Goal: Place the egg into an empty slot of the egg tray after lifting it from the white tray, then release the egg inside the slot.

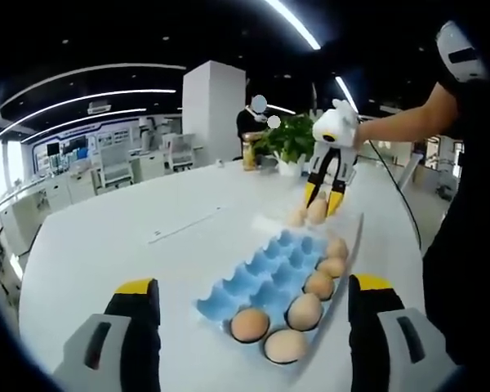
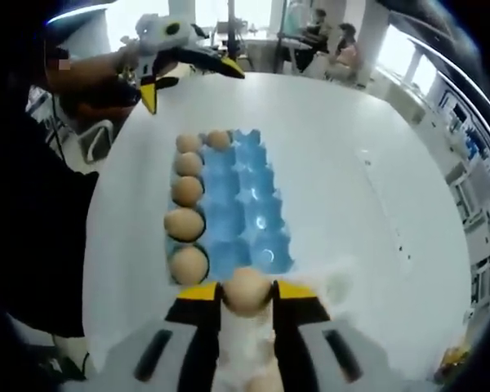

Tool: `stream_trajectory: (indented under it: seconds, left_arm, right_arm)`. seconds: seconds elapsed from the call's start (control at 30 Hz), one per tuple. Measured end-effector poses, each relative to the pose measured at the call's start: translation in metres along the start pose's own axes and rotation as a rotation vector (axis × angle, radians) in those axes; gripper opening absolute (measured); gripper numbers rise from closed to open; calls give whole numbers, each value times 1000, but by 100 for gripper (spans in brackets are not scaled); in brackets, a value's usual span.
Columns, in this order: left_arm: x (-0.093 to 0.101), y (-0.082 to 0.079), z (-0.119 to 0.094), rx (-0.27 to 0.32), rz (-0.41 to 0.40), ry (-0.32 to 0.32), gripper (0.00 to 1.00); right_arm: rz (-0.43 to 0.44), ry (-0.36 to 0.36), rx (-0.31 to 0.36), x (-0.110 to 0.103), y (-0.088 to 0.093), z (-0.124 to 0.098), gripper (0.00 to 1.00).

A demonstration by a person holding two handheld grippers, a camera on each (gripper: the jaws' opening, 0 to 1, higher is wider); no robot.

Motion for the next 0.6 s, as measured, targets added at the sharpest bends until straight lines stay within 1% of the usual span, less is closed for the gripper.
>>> stream_trajectory:
  seconds: [0.17, 0.27, 0.3, 0.5, 0.6]
  left_arm:
    - [0, 0, 0, 1, 0, -1, 98]
    - [-3, -3, -1, 20, 9, -11, 98]
    - [-3, -4, -2, 24, 0, -8, 98]
    - [-2, -3, -1, 19, -2, -4, 96]
    - [-3, -2, -1, 11, 8, -10, 95]
  right_arm:
    - [-17, -7, 11, 0, -10, 6, 24]
    - [-25, -10, 19, 1, -15, 9, 24]
    - [-26, -16, 23, 1, -19, 10, 24]
    - [-45, -25, 56, 2, -38, 18, 24]
    - [-55, -28, 62, 3, -43, 20, 24]
Point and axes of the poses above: the point that each gripper's makers call its tool centre point, and the gripper's own axes: z roughly forward along the fingers, x roughly to its right, y roughly out of its underside, the point moved 1 cm from there along -z, roughly backward along the fingers, and after that the axes turned 14 degrees about -z, right-handed, at the moved point
